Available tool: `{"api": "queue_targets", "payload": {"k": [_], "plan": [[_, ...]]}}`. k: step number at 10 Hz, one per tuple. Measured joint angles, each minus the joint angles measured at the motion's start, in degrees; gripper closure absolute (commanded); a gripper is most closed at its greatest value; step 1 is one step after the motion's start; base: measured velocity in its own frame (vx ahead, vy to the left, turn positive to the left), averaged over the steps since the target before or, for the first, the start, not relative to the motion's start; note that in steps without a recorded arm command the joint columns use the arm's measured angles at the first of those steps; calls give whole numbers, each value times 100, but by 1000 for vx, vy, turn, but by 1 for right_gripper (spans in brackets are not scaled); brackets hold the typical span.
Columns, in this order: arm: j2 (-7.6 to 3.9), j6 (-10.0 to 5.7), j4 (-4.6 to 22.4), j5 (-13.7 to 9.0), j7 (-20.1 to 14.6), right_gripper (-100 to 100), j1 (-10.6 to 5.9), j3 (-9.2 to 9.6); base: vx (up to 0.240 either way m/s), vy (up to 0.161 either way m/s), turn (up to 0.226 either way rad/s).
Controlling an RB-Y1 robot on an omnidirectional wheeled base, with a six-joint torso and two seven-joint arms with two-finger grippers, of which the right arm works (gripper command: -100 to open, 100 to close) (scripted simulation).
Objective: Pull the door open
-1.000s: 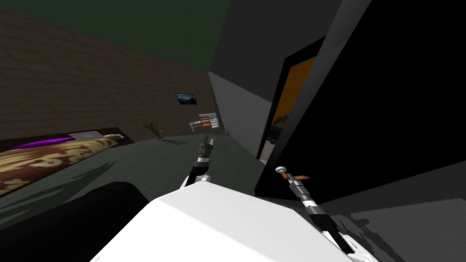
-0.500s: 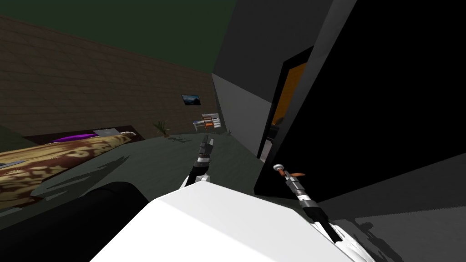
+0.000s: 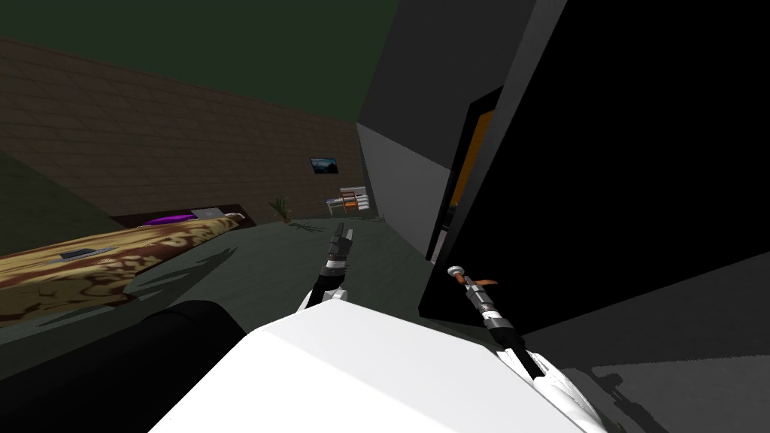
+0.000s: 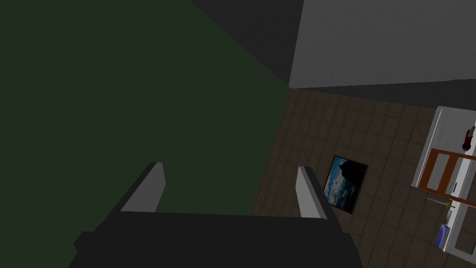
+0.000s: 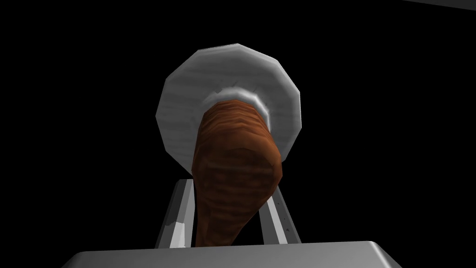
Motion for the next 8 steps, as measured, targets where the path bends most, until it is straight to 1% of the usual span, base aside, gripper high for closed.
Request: {"api": "queue_targets", "payload": {"k": [1,2,3,5,8], "plan": [[40,48,61,7,32,100,-90,-18,-17,-40,-82],[113,118,72,24,72,100,-143,-25,-6,-18,-52],[147,160,83,34,95,100,-176,-25,0,0,0],[137,189,80,32,90,100,-179,-33,2,5,14],[141,182,91,33,85,100,-194,-33,-1,-2,-6]]}}
